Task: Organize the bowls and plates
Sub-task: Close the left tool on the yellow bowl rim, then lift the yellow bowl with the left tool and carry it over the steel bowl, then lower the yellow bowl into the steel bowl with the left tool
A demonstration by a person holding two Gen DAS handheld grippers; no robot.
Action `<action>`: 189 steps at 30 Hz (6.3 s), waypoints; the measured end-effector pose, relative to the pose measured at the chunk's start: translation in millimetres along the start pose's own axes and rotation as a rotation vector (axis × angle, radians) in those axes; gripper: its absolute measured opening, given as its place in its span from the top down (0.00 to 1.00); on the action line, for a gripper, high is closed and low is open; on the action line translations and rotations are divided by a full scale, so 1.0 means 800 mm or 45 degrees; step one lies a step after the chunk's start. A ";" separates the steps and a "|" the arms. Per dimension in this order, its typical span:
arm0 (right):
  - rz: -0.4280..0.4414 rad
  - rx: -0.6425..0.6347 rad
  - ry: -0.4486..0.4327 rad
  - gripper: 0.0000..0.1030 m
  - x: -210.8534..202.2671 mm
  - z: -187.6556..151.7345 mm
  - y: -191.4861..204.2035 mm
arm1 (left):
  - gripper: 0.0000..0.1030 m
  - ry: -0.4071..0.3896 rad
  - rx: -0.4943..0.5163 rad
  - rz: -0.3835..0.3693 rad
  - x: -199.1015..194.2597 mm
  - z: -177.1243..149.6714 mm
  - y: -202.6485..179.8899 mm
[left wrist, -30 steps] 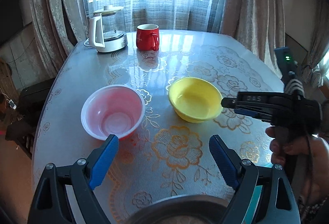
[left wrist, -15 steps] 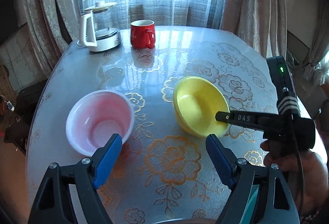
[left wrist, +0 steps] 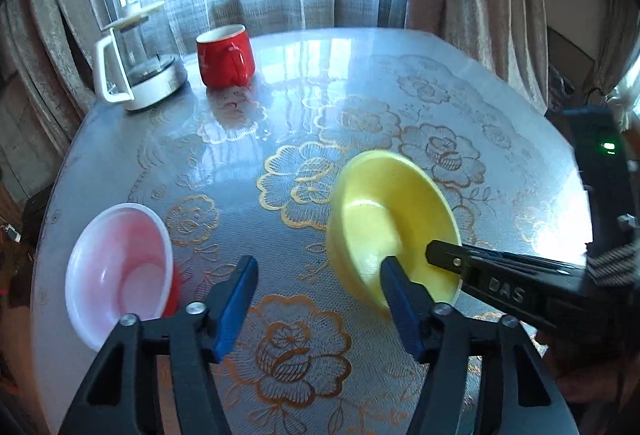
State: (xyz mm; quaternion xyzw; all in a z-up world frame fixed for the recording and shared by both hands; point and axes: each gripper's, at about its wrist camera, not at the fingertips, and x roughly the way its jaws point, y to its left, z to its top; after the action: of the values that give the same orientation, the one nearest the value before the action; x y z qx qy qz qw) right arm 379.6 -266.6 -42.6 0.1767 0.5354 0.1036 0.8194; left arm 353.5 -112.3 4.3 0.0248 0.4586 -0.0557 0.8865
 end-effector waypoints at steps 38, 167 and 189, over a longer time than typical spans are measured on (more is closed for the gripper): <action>0.006 -0.004 -0.034 0.86 -0.023 -0.029 0.017 | 0.85 -0.034 0.214 0.103 -0.006 -0.027 -0.031; 0.118 -0.218 -0.032 0.74 -0.126 -0.269 0.132 | 0.80 -0.149 0.062 0.191 -0.148 -0.271 0.051; 0.099 -0.200 -0.027 0.68 -0.125 -0.269 0.128 | 0.78 -0.135 0.083 0.210 -0.145 -0.270 0.048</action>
State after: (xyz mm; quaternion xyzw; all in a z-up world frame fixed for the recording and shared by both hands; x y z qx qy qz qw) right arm 144.2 -170.3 4.3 0.1337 0.5096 0.1753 0.8317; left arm 116.8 -44.9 -25.9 0.0883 0.4056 0.0011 0.9098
